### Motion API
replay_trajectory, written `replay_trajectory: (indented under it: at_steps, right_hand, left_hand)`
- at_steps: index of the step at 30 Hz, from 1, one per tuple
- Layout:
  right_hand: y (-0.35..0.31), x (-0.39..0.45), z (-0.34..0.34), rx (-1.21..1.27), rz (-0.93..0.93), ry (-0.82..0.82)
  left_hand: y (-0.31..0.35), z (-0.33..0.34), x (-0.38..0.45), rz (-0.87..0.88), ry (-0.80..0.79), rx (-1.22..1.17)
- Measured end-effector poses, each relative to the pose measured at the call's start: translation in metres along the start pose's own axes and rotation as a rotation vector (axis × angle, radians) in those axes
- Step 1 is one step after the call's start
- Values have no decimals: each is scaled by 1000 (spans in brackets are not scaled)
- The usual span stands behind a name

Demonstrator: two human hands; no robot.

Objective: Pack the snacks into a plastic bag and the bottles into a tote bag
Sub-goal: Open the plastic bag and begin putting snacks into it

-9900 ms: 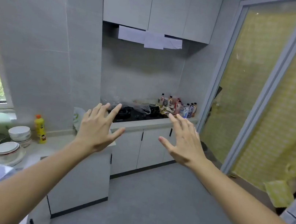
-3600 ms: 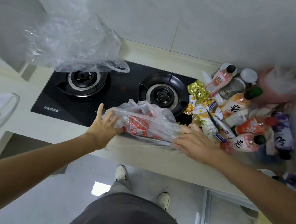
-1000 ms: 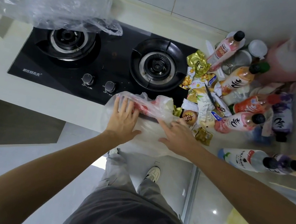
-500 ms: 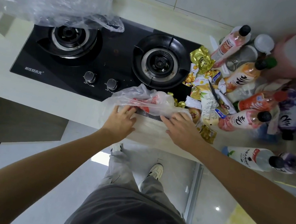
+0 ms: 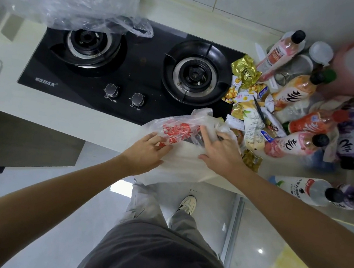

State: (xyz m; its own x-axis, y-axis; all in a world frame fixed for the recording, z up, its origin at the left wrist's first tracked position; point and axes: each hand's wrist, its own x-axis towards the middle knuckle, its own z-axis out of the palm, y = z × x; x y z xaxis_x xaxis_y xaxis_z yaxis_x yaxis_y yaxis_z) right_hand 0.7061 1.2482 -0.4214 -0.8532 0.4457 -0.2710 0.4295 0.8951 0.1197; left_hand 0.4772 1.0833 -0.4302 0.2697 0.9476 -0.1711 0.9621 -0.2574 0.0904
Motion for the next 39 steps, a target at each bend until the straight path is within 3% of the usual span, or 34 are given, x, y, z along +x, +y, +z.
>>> replay_trajectory:
  at_steps: [3, 6, 12, 20, 23, 27, 32, 39]
  right_hand:
    - [-1, 0, 2, 0, 34, -145]
    - [2, -9, 2, -9, -22, -140]
    - [2, -23, 11, -46, -262, 86]
    - [-5, -26, 8, 162, -430, 197]
    - [-8, -22, 10, 138, -350, 182]
    - [-3, -18, 16, 108, -151, 17]
    - [-7, -22, 17, 102, -152, -14]
    - [-11, -21, 33, 56, -248, 108]
  left_hand:
    - [-4, 0, 5, -95, -33, -13]
    - [-8, 4, 9, -183, -106, -37]
    - [-11, 5, 12, -207, -103, 38]
    - [-14, -2, 12, -116, -125, 8]
    - [-15, -7, 13, -112, -126, 21]
    - [-13, -13, 16, -141, -57, -13]
    - [-9, -14, 25, -167, -100, 36]
    - [-12, -5, 21, -93, -171, 78]
